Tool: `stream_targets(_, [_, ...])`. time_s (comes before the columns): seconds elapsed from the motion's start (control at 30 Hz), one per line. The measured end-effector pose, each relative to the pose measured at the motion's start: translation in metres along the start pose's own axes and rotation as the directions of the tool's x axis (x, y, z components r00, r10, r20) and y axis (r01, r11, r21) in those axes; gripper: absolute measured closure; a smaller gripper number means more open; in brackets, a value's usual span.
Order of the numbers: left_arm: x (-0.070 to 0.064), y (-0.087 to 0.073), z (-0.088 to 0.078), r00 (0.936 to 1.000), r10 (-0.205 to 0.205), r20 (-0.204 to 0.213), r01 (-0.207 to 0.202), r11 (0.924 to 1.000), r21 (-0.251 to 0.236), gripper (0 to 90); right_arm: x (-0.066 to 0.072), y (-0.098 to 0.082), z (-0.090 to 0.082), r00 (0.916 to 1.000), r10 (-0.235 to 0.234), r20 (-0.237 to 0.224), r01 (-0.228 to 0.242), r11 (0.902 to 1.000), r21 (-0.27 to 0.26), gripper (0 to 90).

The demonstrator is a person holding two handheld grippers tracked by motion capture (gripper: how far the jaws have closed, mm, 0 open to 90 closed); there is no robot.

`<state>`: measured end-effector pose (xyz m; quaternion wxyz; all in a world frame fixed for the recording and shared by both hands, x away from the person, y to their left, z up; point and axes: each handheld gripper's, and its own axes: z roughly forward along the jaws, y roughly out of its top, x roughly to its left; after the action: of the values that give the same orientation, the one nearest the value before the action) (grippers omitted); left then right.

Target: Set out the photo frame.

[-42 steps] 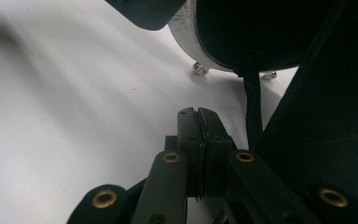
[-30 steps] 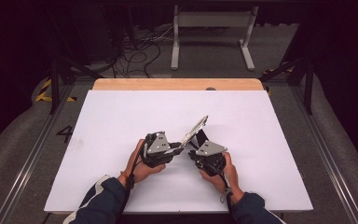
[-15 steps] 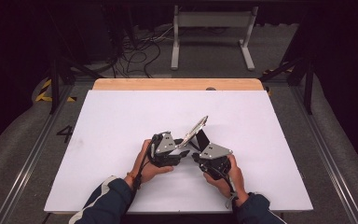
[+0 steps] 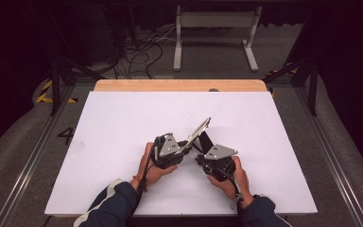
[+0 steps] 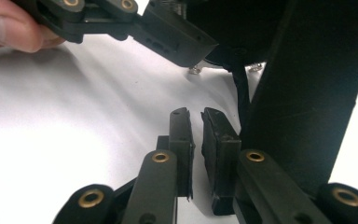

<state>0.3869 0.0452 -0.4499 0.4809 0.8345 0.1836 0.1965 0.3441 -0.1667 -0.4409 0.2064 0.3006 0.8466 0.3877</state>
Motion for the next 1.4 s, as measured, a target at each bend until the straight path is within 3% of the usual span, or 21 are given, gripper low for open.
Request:
stream_targets(0.07, [0.000,0.000,-0.001,1.0000,0.005,0.001,-0.005,1.0000,-0.002,72.0,0.001,0.001,0.000,1.0000,-0.005,-0.005,0.005,1.0000,-0.002,82.3])
stream_targets(0.1, [0.000,0.000,-0.002,0.9998,0.019,0.000,-0.019,0.9998,0.000,72.8,0.001,0.001,0.000,0.9997,-0.013,-0.021,0.013,0.9998,0.014,81.9])
stream_targets(0.2, [-0.002,0.000,-0.002,0.9994,0.031,-0.013,-0.031,0.9995,0.004,74.0,-0.001,-0.002,0.005,0.9995,-0.030,-0.012,0.031,0.9983,0.050,83.7])
stream_targets(0.27, [-0.004,0.000,-0.004,0.9973,0.068,-0.028,-0.067,0.9976,0.016,74.8,-0.002,-0.003,0.006,0.9996,-0.018,-0.021,0.020,0.9983,0.054,84.6])
stream_targets(0.5, [-0.013,0.000,-0.010,0.9902,0.130,-0.049,-0.129,0.9910,0.037,75.8,-0.005,-0.003,0.006,0.9987,-0.025,-0.044,0.028,0.9968,0.075,89.5])
stream_targets(0.73, [-0.017,0.000,-0.013,0.9934,0.098,-0.059,-0.095,0.9946,0.040,75.4,-0.005,-0.002,0.005,0.9982,-0.029,-0.052,0.033,0.9965,0.077,90.0])
stream_targets(0.97, [-0.029,0.002,-0.015,0.9933,0.070,-0.091,-0.066,0.9965,0.051,74.8,-0.010,-0.003,0.003,0.9961,-0.031,-0.083,0.038,0.9959,0.083,90.0])
stream_targets(1.07, [-0.029,0.003,-0.016,0.9940,0.075,-0.080,-0.071,0.9961,0.054,73.9,-0.014,-0.005,0.002,0.9940,-0.037,-0.103,0.045,0.9963,0.073,90.0])
stream_targets(1.4, [-0.028,0.003,-0.014,0.9951,0.084,-0.052,-0.082,0.9956,0.044,71.3,-0.025,-0.008,0.002,0.9951,-0.033,-0.094,0.040,0.9968,0.070,90.0])
